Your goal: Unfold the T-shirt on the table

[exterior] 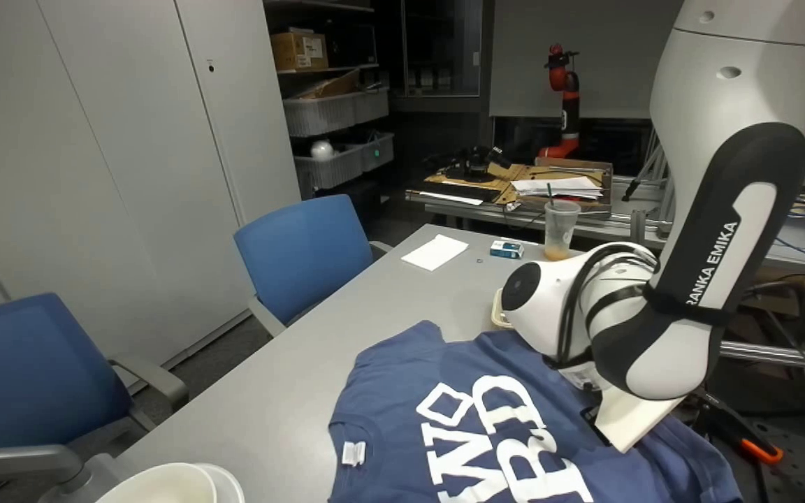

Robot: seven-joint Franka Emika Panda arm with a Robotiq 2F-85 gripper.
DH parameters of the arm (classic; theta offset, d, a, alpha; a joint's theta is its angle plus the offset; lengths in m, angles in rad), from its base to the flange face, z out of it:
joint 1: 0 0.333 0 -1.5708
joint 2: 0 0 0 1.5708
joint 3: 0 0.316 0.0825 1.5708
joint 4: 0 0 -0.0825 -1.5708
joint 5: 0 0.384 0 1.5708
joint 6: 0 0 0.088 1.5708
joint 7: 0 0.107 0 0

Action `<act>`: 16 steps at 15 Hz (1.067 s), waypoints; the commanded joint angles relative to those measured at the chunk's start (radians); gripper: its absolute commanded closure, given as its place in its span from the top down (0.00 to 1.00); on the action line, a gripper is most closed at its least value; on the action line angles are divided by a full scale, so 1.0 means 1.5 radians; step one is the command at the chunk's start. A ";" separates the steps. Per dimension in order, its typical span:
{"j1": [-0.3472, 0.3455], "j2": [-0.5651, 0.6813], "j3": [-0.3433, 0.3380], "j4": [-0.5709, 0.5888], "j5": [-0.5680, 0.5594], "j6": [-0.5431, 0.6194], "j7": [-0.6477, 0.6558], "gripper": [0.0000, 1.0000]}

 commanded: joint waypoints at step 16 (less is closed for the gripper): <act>-0.020 -0.243 -0.023 -0.148 -0.163 0.041 0.005 1.00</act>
